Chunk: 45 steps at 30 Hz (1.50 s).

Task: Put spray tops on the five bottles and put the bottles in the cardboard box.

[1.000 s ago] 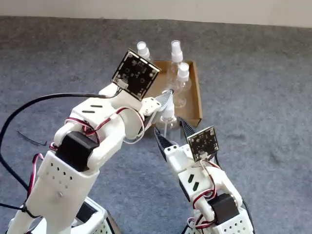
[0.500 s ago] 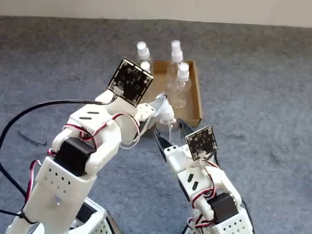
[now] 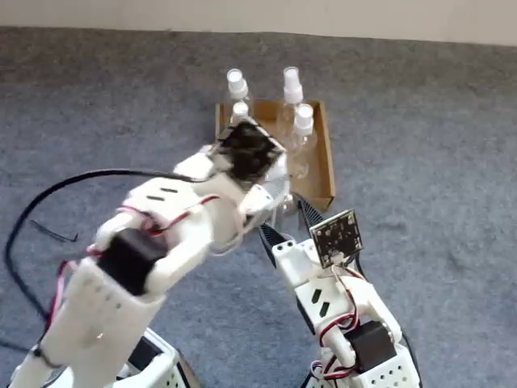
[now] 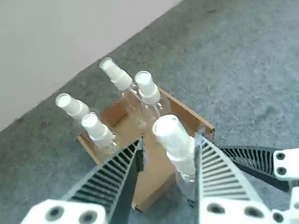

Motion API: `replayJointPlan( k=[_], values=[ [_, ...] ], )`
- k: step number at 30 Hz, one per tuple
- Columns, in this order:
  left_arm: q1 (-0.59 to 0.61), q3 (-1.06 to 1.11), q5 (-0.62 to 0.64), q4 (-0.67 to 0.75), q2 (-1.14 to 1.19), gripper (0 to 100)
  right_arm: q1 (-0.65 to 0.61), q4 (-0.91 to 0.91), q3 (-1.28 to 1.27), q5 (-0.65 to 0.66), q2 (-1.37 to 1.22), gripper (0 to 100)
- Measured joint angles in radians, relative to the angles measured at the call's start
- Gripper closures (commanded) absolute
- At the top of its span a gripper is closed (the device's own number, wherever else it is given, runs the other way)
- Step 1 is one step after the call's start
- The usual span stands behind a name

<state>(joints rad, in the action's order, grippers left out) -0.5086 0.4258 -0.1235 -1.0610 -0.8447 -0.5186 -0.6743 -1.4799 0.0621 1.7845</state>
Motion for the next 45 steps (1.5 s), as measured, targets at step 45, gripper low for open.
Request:
replayJointPlan(
  k=[45],
  values=[
    [0.238,0.882,0.012,0.132,-0.896,82,-0.195,-0.149,1.033,-0.149,-1.217,99.5]
  ],
)
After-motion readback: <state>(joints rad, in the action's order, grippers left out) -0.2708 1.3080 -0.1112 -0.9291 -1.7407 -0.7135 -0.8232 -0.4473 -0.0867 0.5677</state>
